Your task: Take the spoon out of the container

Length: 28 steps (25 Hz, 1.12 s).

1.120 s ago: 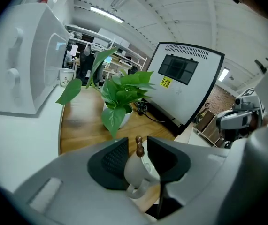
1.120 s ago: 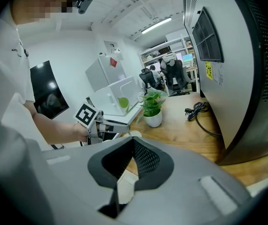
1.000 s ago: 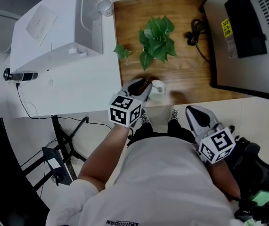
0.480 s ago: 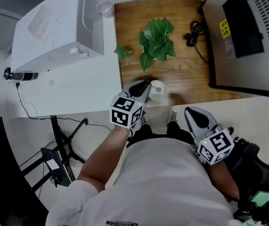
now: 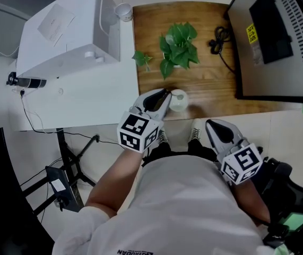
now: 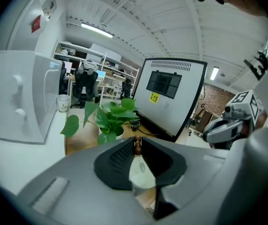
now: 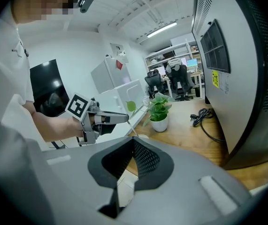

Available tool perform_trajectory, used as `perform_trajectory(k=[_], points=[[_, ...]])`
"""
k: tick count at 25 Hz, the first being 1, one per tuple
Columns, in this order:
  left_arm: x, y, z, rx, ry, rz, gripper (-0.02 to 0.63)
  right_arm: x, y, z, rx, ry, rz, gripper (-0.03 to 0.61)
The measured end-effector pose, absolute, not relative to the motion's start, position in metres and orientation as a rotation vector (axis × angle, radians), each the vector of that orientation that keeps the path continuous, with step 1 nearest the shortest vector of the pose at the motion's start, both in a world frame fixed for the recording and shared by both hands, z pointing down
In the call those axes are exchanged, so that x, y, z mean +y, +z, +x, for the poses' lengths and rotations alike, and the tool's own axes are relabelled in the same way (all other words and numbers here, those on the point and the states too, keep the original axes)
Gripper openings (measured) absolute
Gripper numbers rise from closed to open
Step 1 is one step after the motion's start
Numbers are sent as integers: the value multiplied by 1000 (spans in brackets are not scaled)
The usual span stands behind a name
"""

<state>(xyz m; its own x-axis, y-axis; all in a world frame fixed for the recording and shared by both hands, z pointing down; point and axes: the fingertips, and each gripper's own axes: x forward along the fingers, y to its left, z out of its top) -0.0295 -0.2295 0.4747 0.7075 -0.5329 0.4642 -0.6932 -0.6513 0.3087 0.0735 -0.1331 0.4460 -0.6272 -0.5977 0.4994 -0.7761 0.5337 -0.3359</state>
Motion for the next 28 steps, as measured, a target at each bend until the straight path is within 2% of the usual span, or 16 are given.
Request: perform_trajectory(k=[7,28], points=[[-205,416,-56,-956,350,2518,54,-143,432,62,-2491,708,1144,8],[-147,391,-117,-968,244,2515,54,-135,412,2,-2528,617,1101,8]])
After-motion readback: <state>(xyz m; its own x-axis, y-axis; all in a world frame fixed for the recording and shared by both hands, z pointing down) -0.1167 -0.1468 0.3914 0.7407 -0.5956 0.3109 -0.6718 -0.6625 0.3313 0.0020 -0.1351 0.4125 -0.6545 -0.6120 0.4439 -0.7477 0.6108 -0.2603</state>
